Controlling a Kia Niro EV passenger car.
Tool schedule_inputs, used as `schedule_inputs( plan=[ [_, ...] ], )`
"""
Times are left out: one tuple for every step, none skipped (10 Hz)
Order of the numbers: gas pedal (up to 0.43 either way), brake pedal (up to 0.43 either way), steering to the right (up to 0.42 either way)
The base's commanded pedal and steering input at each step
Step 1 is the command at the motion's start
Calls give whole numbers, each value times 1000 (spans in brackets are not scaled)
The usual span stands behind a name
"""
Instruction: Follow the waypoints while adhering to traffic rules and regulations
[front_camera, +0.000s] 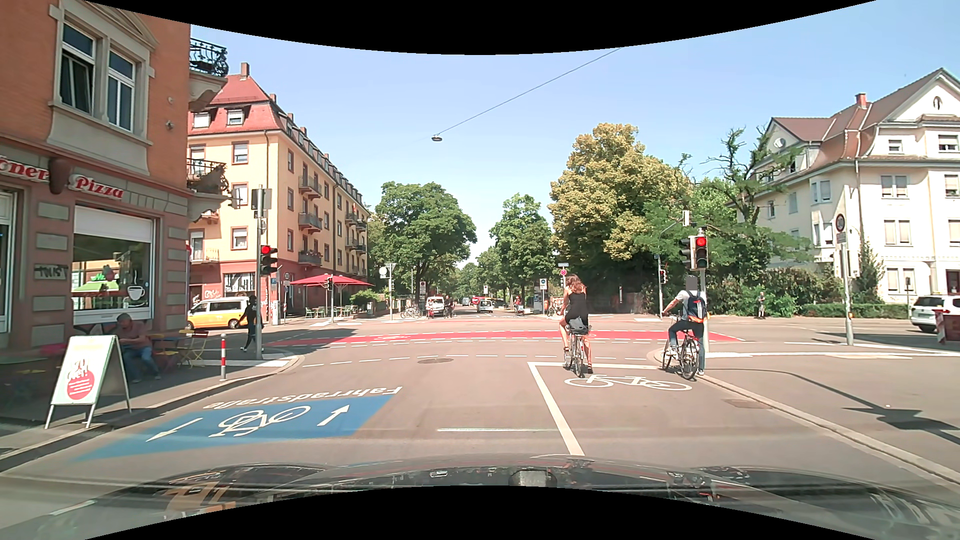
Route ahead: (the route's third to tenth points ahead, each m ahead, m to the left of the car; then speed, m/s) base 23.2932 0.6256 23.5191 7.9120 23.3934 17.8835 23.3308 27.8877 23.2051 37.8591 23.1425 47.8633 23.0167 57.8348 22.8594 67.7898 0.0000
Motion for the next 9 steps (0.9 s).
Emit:
schedule_inputs(
  plan=[
    [0,244,3],
    [0,244,3],
    [0,244,3],
    [0,244,3],
    [0,244,3],
    [0,244,3],
    [0,244,3],
    [0,244,3],
    [0,244,3]
  ],
)
